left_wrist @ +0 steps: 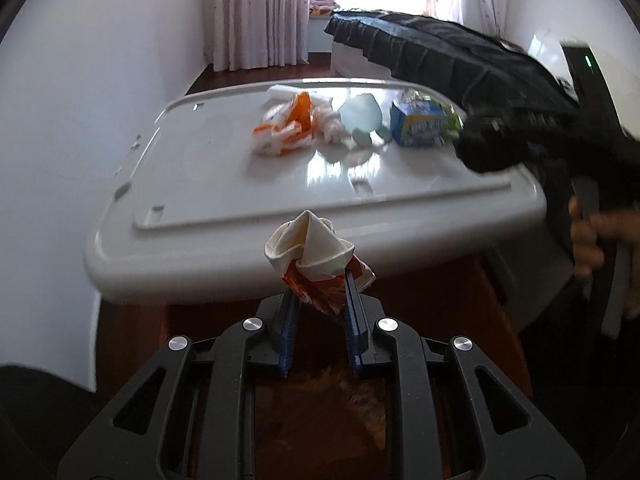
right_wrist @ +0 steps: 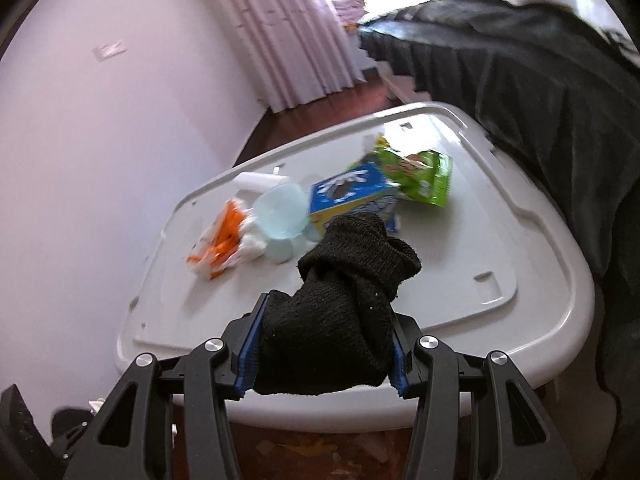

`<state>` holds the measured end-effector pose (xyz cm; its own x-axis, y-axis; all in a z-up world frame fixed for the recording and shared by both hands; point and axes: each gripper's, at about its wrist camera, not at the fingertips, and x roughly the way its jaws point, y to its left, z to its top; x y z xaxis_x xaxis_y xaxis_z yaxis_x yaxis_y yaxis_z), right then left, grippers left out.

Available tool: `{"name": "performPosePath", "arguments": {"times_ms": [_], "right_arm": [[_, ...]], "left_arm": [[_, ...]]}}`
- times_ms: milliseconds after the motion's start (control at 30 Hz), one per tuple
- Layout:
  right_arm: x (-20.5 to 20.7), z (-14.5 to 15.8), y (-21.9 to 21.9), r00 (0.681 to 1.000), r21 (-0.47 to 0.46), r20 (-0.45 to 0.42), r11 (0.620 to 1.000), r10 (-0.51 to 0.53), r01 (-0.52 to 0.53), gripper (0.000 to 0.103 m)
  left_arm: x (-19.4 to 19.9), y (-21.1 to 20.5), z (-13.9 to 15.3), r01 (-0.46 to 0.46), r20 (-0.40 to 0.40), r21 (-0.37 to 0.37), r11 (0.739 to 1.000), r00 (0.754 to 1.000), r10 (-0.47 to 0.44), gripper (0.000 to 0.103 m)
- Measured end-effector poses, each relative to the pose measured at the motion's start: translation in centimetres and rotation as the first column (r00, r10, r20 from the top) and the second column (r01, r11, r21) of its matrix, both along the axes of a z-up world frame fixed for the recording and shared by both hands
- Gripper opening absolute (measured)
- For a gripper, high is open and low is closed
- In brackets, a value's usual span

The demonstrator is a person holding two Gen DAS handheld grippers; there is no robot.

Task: Collect trash
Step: 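Carry both items over the bin and open both tools to drop them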

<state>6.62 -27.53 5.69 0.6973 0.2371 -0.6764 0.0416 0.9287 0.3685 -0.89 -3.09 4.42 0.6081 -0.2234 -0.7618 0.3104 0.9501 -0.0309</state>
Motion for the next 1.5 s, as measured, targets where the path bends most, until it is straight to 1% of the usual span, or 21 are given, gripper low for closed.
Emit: {"name": "performPosePath", "arguments": {"times_ms": [133,333,500,633,700,733,867,967,1033,1133,1267,1300,1333,1367,1400,1433,1467,1500], "right_arm": [[-1.5,-0.3,1.9,0.998,-0.047,0.021,0.997,0.054,-0.053,0.05],[-4.4,-2.1,4.7,0.993,-0.074,-0.012,0.99,0.118,-0.119,0.05],[-7.4,-4.0,6.0,0.988,-0.042,-0.071,0.989,0.14,-0.143,0.05],[-9.7,-5.4,6.9,0.984,-0.043,-0.131,0.991,0.122,-0.129,0.05],[-10.7,-5.8,7.3,0.982,-0.058,-0.15,0.99,0.118,-0.128,0.05],[-11.3,-6.0,7.8,0.98,-0.09,-0.165,0.987,0.115,-0.132,0.05],[-11.8,-6.2,9.0,0.972,-0.173,-0.202,0.972,0.123,-0.159,0.05],[-11.5,-6.3,9.7,0.966,-0.209,-0.226,0.962,0.127,-0.176,0.05],[-11.0,-6.4,9.9,0.959,-0.215,-0.252,0.959,0.129,-0.186,0.05],[-10.5,-6.6,10.3,0.949,-0.217,-0.284,0.955,0.138,-0.204,0.05],[-10.6,-6.9,10.6,0.946,-0.225,-0.291,0.951,0.143,-0.214,0.051],[-10.5,-7.0,10.7,0.945,-0.225,-0.293,0.951,0.143,-0.213,0.054],[-10.5,-7.0,10.6,0.946,-0.225,-0.293,0.952,0.139,-0.21,0.058],[-10.5,-6.9,10.6,0.948,-0.228,-0.291,0.953,0.131,-0.202,0.06],[-10.5,-6.9,10.5,0.951,-0.231,-0.285,0.954,0.121,-0.191,0.065],[-10.6,-6.7,10.3,0.955,-0.234,-0.276,0.956,0.107,-0.174,0.071],[-10.6,-6.5,10.1,0.958,-0.23,-0.27,0.96,0.096,-0.161,0.072],[-10.7,-6.4,9.8,0.961,-0.224,-0.262,0.963,0.087,-0.148,0.072]], "left_arm": [[-1.9,0.4,-1.3,0.011,-0.039,0.018,1.0,0.999,-0.01,0.02],[-3.3,0.9,-3.8,-0.003,-0.107,0.054,0.999,0.994,0.009,0.02],[-3.3,1.1,-5.2,-0.034,-0.158,0.084,0.996,0.986,0.047,0.02],[-3.0,1.0,-6.0,-0.041,-0.184,0.107,0.993,0.981,0.06,0.02],[-2.8,1.0,-6.7,-0.047,-0.209,0.124,0.991,0.975,0.072,0.02],[-2.6,1.0,-7.0,-0.051,-0.222,0.13,0.99,0.972,0.079,0.02],[-1.9,1.5,-8.7,-0.076,-0.283,0.156,0.985,0.952,0.119,0.02],[-1.4,1.7,-9.8,-0.084,-0.321,0.178,0.98,0.937,0.139,0.02],[-1.3,1.7,-10.5,-0.082,-0.34,0.2,0.976,0.929,0.148,0.02],[-1.1,1.6,-10.7,-0.077,-0.347,0.21,0.975,0.926,0.148,0.02],[-1.1,1.4,-10.8,-0.073,-0.349,0.212,0.974,0.926,0.145,0.02],[-1.0,1.5,-10.8,-0.074,-0.349,0.211,0.975,0.926,0.146,0.021],[-1.0,1.5,-10.7,-0.079,-0.35,0.209,0.975,0.925,0.15,0.028],[-1.0,1.6,-10.6,-0.086,-0.347,0.214,0.973,0.925,0.158,0.035],[-0.8,1.7,-10.5,-0.099,-0.341,0.226,0.969,0.924,0.174,0.055],[-0.8,1.7,-10.4,-0.112,-0.334,0.236,0.965,0.924,0.189,0.072],[-0.8,1.8,-10.1,-0.123,-0.323,0.241,0.963,0.925,0.199,0.075],[-0.8,1.9,-9.8,-0.128,-0.313,0.231,0.964,0.929,0.198,0.076]]}}
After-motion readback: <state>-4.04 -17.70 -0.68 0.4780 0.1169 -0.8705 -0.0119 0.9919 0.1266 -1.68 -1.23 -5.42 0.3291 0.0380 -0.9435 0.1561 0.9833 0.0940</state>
